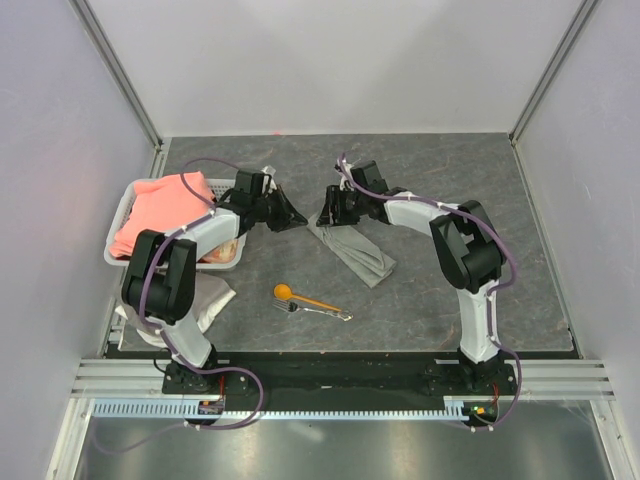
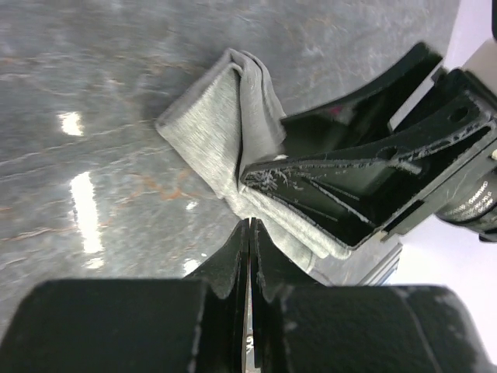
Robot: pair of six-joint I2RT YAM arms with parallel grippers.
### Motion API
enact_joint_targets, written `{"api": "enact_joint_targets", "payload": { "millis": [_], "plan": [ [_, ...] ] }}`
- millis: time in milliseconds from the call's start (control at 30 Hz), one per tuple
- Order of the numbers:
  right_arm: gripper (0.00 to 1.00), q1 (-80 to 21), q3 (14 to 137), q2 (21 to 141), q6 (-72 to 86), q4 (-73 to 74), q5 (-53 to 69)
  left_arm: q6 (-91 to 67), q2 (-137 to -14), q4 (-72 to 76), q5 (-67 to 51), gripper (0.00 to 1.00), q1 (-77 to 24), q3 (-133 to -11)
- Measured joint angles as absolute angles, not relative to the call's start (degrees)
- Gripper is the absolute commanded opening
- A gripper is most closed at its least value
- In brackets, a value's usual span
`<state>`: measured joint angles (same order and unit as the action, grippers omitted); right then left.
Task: Fold the napkin into a case and place the utensils inside
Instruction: Fold the 2/3-rectangle-folded napkin at the center of the board, then smooth out the smaller rectangle-folded napkin at the center of the board.
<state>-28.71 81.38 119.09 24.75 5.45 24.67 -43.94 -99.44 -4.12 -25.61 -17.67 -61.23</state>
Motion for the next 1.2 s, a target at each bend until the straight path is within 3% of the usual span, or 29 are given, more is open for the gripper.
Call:
{"api": "enact_joint_targets", "payload": {
  "millis": [67,333,533,633,733,933,1200],
  "plan": [
    [0.53,-29.4,81.8,120.0,25.6,4.8,24.8,-43.9,-99.4,-4.1,-25.5,0.04,-17.2,-60.6],
    [0.74,-29.3,80.3,118.6,27.5,3.9,26.1,-44.2,-99.9,-3.6,-27.7,0.09,-17.1,-60.2],
    [0.75,-23.4,68.6,105.8,29.8,4.3,28.1,-44.8,-102.0,-2.9,-30.3,0.11,-20.4,-63.2],
    [0.70,-18.8,63.3,99.9,31.4,3.5,28.8,-45.3,-103.6,-2.0,-30.9,0.10,-23.7,-66.4],
    [0.57,-16.0,59.3,97.4,32.2,3.4,28.9,-45.7,-106.4,-1.2,-31.3,0.08,-26.2,-70.2],
    [0.42,-16.1,52.5,97.2,34.2,3.0,31.3,-46.5,-116.0,-1.1,-31.9,0.06,-27.9,-78.0],
    [0.37,-16.6,42.8,93.8,36.5,-1.3,33.6,-44.8,-122.5,-7.9,-30.7,0.06,-24.3,-81.1]
  ]
}}
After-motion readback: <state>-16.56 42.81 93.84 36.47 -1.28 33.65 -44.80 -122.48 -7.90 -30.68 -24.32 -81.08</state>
